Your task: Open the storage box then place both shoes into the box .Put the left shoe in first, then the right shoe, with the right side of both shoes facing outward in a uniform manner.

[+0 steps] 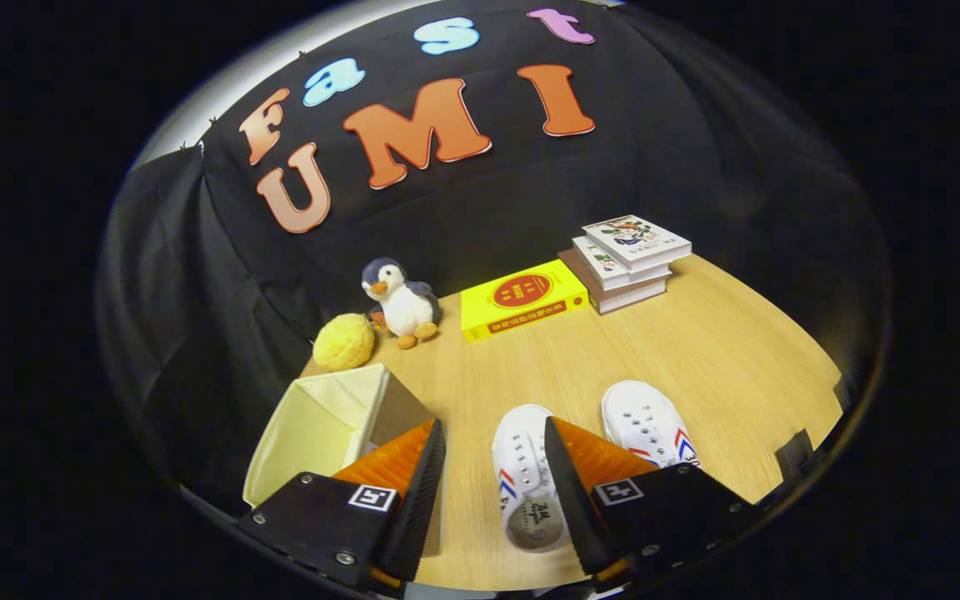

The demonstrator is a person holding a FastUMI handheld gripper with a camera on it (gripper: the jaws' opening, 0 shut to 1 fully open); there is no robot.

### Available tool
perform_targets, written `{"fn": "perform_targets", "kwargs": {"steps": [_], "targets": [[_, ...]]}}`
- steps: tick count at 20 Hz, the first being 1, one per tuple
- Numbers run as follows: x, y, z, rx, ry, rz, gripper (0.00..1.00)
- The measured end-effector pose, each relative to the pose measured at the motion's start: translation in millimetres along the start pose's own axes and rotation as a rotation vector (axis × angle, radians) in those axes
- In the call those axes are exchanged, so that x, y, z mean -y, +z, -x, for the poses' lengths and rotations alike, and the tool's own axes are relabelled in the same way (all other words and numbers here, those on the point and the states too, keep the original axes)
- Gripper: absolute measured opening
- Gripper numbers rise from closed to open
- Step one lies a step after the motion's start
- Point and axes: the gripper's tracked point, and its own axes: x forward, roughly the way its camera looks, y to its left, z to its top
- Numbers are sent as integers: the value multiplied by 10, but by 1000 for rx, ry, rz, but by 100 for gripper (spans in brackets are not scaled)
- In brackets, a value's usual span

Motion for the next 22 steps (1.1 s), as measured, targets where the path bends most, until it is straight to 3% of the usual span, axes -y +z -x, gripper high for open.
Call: {"fn": "perform_targets", "kwargs": {"steps": [6, 14, 19, 22], "targets": [[380, -506, -292, -129, -51, 42, 48], [500, -1120, -533, -381, -13, 74, 46], [529, -1340, -723, -506, -19, 138, 46], [531, -1371, -729, -563, 22, 131, 45]]}}
